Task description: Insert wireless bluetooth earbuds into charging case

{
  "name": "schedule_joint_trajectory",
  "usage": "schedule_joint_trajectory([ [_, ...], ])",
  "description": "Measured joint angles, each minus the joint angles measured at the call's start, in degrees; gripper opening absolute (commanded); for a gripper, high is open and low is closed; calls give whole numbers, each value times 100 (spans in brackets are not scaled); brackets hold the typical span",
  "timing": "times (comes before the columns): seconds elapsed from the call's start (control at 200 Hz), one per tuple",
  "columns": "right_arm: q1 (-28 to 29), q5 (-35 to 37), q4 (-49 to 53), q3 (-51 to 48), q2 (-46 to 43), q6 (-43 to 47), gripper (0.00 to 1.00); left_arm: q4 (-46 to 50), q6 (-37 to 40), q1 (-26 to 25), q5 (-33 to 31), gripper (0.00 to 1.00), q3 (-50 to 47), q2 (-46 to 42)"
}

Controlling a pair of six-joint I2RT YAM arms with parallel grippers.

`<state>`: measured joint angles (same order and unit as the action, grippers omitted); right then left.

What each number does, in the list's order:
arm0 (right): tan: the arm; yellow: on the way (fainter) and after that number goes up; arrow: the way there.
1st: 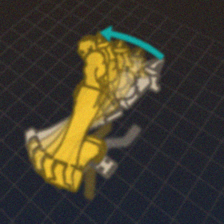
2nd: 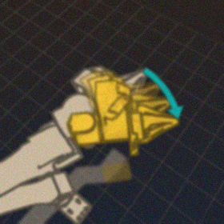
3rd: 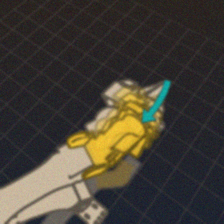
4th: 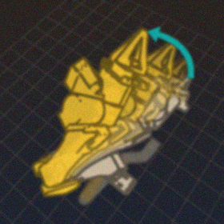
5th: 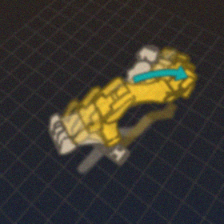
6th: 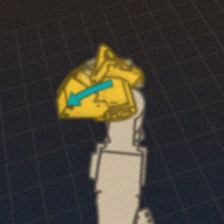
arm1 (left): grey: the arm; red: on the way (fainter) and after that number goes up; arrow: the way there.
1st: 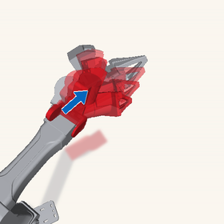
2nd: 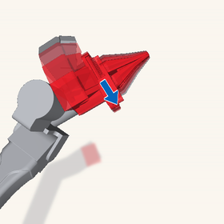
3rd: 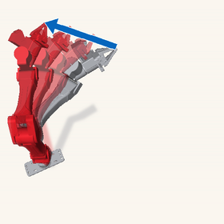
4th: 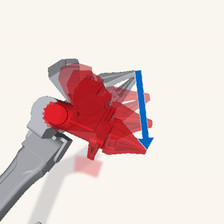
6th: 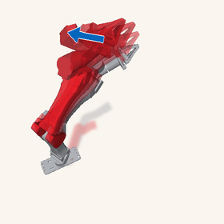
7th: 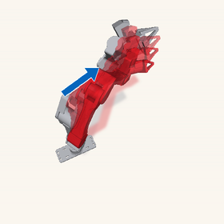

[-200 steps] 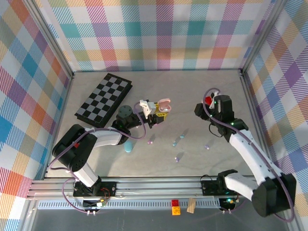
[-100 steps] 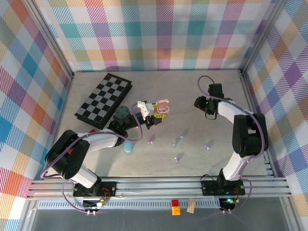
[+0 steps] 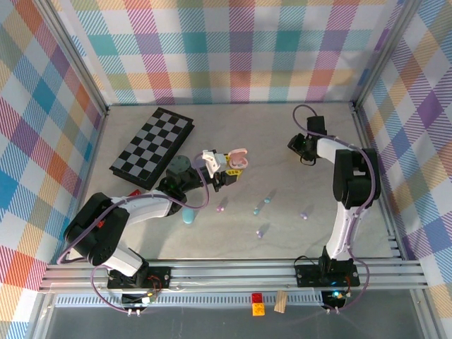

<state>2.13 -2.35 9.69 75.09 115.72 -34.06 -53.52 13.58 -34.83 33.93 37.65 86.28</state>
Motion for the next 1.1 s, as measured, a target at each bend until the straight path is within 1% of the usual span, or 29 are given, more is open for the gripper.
schedule_joint_trajectory([
  [0.13,-153,-15,48,153,70,0,47,101,68,0,0,26,0,-22],
  [0.215,-192,-90,24,249,138,-7,46,116,85,0,0,26,0,-22],
  [0.37,-234,-289,26,256,149,-87,37,136,85,4,0,26,0,-22],
  [0.49,-234,-437,50,289,175,-157,34,136,85,4,2,26,0,-22],
  [0.74,-234,-634,227,492,271,-221,33,136,85,9,2,26,0,-22],
  [0.93,-234,-651,459,684,505,-205,33,136,85,15,2,26,0,-55],
  [1.1,-234,-667,603,828,538,-107,32,133,85,42,2,26,0,-111],
])
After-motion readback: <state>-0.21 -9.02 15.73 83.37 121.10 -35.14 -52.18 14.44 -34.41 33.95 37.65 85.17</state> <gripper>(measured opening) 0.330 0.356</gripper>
